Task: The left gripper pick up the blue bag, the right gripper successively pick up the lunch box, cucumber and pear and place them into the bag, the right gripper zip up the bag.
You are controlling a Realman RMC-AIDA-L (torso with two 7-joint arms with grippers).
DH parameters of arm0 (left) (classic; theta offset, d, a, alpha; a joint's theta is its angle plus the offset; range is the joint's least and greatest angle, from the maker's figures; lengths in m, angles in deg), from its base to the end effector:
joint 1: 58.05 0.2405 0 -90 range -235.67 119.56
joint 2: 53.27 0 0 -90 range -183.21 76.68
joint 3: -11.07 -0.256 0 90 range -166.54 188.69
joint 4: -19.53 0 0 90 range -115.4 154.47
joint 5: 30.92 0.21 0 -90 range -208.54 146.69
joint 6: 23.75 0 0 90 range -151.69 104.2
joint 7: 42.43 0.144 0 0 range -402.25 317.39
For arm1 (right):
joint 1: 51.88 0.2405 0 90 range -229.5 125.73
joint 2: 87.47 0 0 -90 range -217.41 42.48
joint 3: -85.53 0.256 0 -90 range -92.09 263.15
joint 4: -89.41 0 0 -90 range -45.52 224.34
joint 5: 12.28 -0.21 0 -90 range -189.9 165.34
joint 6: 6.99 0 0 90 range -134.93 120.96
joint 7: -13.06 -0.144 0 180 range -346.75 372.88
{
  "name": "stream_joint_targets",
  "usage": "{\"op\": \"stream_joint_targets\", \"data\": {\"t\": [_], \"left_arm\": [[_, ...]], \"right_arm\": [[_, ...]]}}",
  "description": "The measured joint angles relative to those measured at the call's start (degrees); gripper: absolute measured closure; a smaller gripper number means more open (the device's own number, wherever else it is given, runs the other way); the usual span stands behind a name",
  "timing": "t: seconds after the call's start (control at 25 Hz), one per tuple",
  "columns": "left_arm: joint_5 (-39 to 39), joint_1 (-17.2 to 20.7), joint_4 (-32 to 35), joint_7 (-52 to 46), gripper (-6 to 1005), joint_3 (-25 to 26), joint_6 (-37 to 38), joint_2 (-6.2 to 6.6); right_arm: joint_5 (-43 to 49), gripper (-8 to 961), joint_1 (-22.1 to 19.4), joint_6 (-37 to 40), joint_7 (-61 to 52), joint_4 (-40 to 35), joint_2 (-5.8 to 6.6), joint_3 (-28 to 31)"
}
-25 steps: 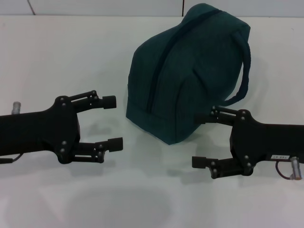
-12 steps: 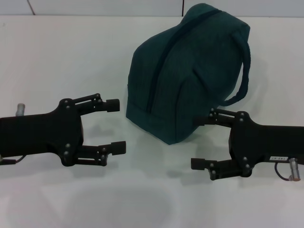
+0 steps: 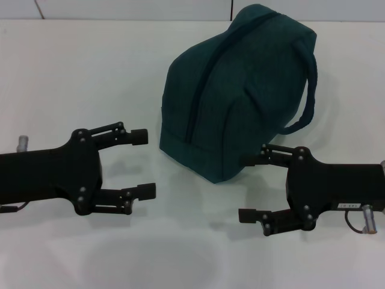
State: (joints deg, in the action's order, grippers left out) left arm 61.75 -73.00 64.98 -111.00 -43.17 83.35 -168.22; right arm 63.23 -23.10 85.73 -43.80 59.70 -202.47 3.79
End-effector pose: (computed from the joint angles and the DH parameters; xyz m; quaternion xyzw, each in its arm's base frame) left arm -0.2684 0.2514 0.0407 -0.9333 -0.0841 -0.3393 0.0819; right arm 0.2128 0.2887 -0.0425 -0.9413 0.0144 0.3372 0.0100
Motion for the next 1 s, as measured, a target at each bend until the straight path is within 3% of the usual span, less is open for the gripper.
{"op": "stream_joint_targets", "data": {"t": [0.24, 0.56, 1.0], "left_arm": [[0.06, 0.28, -3.47, 3.59, 106, 2.04, 0.04, 0.93], [0.57, 1.74, -4.04, 5.28, 109, 3.16, 0.29, 0.99], [0.55, 2.02, -4.06, 5.03, 112, 3.18, 1.74, 1.04]], "right_arm": [[0.09, 67, 0.1, 0.58, -1.62, -2.03, -0.24, 0.0], [-0.26, 67, -0.34, 2.46, -5.5, -6.81, -0.3, 0.05], [-0.02, 67, -0.27, 2.11, -5.78, -7.25, -0.31, -0.08]]}}
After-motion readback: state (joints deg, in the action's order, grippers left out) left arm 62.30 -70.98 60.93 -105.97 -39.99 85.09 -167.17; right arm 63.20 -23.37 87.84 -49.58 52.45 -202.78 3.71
